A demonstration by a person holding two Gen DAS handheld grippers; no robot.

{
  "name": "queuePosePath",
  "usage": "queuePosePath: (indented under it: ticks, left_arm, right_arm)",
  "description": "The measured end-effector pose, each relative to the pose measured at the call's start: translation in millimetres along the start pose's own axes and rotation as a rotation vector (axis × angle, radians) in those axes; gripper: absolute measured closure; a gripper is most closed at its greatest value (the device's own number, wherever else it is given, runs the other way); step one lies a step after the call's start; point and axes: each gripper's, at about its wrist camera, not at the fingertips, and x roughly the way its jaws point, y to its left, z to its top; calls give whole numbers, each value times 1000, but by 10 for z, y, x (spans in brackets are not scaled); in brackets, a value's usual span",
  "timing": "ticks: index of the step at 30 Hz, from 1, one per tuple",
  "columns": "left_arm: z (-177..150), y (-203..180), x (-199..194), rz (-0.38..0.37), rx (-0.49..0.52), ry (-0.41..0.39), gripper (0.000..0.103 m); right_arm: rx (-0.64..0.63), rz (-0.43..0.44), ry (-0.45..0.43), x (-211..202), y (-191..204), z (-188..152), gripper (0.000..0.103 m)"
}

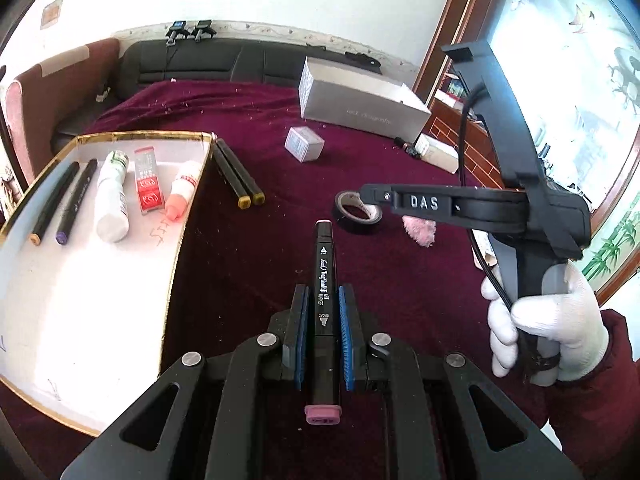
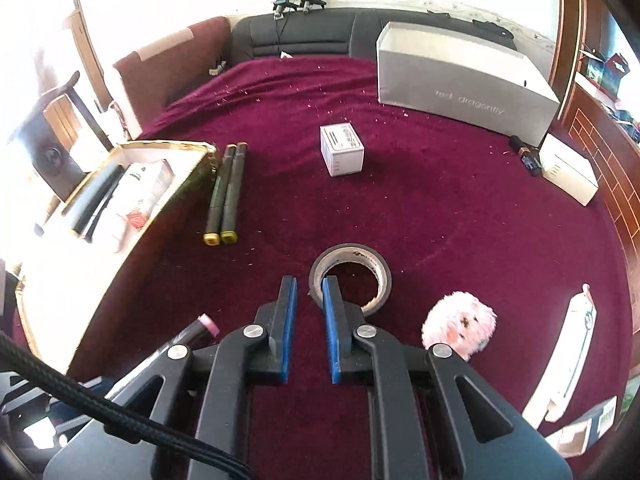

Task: Organize objects
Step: 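Grasp the black tape roll with the right tool while the left tool holds the marker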

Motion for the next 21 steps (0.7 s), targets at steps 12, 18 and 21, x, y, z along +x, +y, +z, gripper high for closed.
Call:
queuePosePath:
  ticks: [12, 18, 21]
  left_arm:
    - [-61, 181, -315, 44, -39, -48, 92]
    - [-42, 363, -359, 53, -83, -61, 92]
    - [-35, 419, -350, 52, -95, -63, 92]
  right_arm:
    - [-106, -109, 112, 703, 94, 36, 52]
    - [2, -34, 86, 595, -135, 18, 92]
    - [22, -18, 57, 455, -172, -5, 95]
